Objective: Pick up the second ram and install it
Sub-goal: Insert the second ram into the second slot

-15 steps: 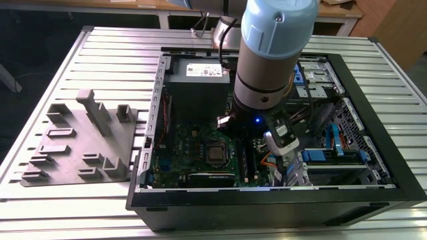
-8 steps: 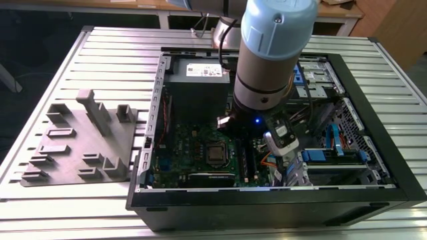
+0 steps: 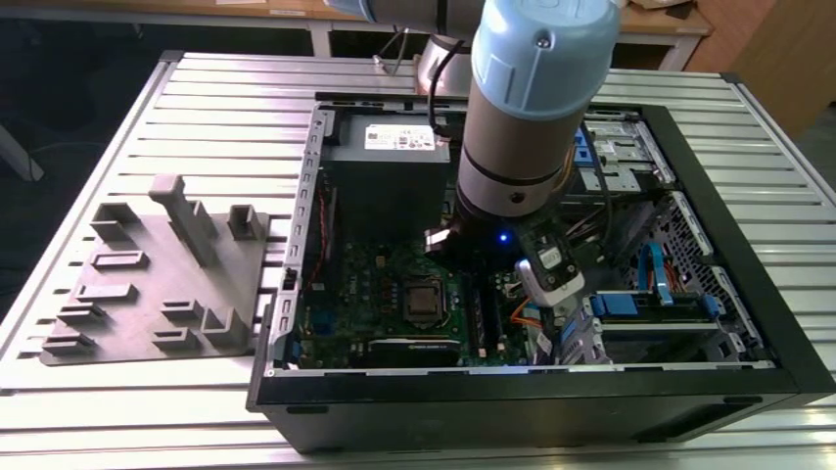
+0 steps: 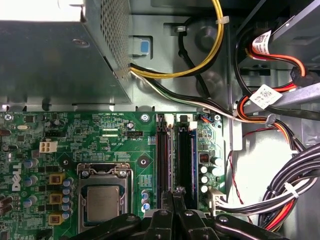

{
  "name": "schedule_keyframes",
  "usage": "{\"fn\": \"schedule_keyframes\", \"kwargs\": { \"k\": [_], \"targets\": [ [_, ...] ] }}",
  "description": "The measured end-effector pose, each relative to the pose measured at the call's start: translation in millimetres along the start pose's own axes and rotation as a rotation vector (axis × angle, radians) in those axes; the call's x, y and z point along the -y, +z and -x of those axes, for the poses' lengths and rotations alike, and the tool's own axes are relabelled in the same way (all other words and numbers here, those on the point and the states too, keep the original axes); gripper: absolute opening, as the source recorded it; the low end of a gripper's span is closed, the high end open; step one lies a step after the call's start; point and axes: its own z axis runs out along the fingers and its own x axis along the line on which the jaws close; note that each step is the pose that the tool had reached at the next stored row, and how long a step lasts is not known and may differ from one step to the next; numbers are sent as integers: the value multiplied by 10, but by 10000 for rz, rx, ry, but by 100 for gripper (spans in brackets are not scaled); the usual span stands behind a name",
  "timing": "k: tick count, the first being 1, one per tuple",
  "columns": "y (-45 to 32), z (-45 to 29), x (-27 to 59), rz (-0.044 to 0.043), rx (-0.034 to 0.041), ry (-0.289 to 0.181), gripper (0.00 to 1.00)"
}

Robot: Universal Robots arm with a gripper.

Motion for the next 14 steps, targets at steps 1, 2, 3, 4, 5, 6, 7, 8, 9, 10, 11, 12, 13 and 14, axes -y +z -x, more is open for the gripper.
{"fn": "schedule_keyframes", "kwargs": {
  "k": [1,2,3,4,5,6,7,8,9,10,11,12,13,14],
  "targets": [
    [0,0,0,0,0,0,8],
    [6,0,0,5,1,0,8],
    [13,0,0,4,1,0,8],
    [20,-1,1,2,1,0,8],
    [26,-1,2,-1,0,0,8],
    [31,-1,3,-1,0,0,8],
    [32,-1,3,-2,-1,0,8],
    [32,-2,3,-3,-1,0,8],
    [32,-1,3,-4,-1,0,8],
    [33,-1,3,-2,0,0,8],
    [34,-2,3,-1,0,0,8],
    [34,-1,3,-1,0,0,8],
    [34,-2,3,-1,0,0,8],
    [34,-2,3,-1,0,0,8]
  ]
}}
